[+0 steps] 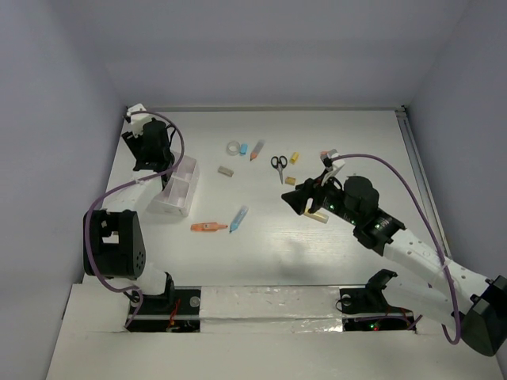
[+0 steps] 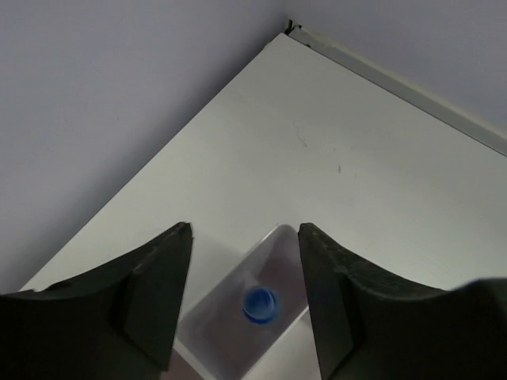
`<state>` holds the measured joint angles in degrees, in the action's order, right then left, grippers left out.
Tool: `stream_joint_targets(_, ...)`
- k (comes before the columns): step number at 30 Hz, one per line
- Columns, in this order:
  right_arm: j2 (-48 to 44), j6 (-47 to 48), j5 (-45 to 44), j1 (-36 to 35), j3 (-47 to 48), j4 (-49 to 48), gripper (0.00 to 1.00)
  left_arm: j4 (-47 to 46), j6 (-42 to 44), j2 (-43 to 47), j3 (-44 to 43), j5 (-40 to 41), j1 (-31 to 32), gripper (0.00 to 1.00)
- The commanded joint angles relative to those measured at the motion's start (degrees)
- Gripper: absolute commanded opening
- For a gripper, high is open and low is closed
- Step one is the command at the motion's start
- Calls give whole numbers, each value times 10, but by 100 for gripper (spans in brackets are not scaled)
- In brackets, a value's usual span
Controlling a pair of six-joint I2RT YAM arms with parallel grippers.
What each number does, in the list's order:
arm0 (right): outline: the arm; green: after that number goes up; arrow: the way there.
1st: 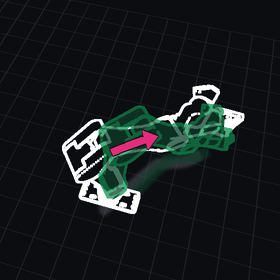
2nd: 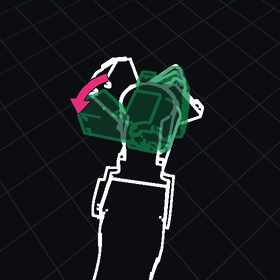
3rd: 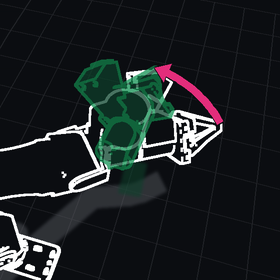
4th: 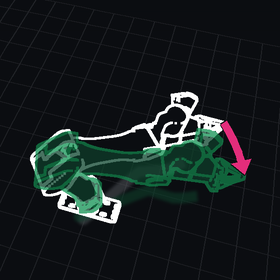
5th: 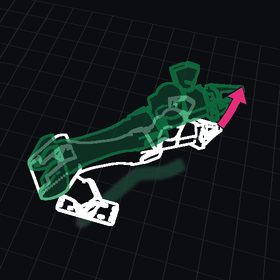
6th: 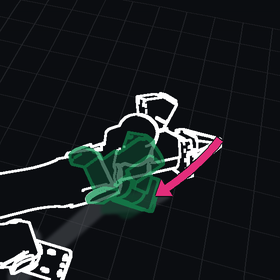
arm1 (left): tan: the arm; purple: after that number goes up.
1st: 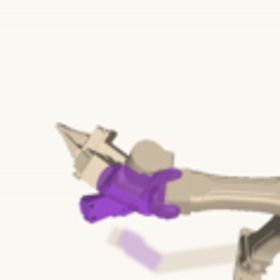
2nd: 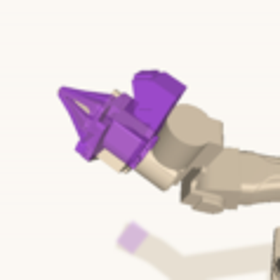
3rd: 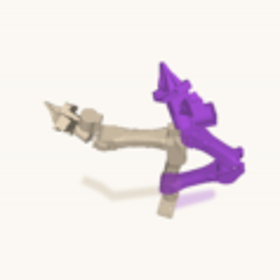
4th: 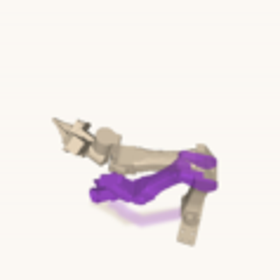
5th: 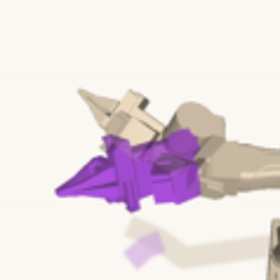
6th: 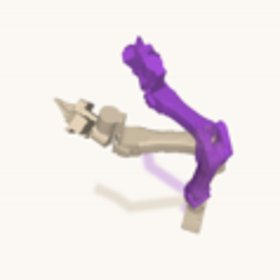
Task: Sort the stationery into containers
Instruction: Place the stationery in the storage box, then pick up the scissors from the center of the board.
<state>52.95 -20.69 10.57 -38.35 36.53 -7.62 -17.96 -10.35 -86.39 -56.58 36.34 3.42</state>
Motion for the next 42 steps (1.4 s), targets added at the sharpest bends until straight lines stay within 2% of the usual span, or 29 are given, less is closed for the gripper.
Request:
stream_joint_targets(1, 0, 10, -25, -4, -2, -6, 69, -34, -3, 14, -3, -7, 1, 54)
stream_joint_targets(6, 9, 14, -38, -4, -1, -3, 68, -18, -12, 27, -27, -32, 1, 75)
stream_joint_targets(7, 16, 14, -42, -4, 0, -3, 67, -14, -16, 36, -33, -38, 1, 77)
stream_joint_targets(11, 48, 14, -63, -4, 13, 15, 53, 11, -37, 78, -70, -89, 7, 81)
stream_joint_targets(16, 101, 15, -88, -4, 38, 41, 50, 47, -87, 162, -88, -226, 19, 83)
stream_joint_targets(17, 113, 17, -94, -4, 61, 60, 51, 50, -112, 197, -74, -282, 25, 83)
stream_joint_targets(20, 166, 17, -138, -4, 100, 101, 53, 58, -143, 265, -33, -359, 26, 84)
stream_joint_targets(21, 191, 15, -147, -4, 120, 116, 53, 60, -160, 284, -21, -410, 26, 84)
stream_joint_targets(25, 262, 2, -174, -4, 179, 142, 53, 73, -177, 389, 51, -506, 31, 87)
stream_joint_targets(27, 297, 5, -188, 6, 210, 154, 49, 78, -178, 420, 94, -563, 31, 91)
stream_joint_targets(29, 352, 12, -197, 19, 264, 161, 38, 77, -171, 457, 125, -609, 31, 93)
stream_joint_targets(31, 391, 27, -188, 42, 325, 180, 34, 71, -171, 492, 146, -665, 31, 97)
stream_joint_targets(32, 432, 32, -187, 49, 346, 191, 28, 69, -168, 500, 160, -693, 31, 98)
stream_joint_targets(37, 529, 79, -165, 91, 453, 242, 25, 57, -158, 545, 193, -745, 38, 99)
stream_joint_targets(40, 585, 110, -150, 108, 520, 279, 25, 59, -148, 548, 212, -717, 68, 99)
stream_joint_targets(42, 612, 129, -143, 117, 571, 310, 25, 100, -115, 546, 191, -693, 89, 99)
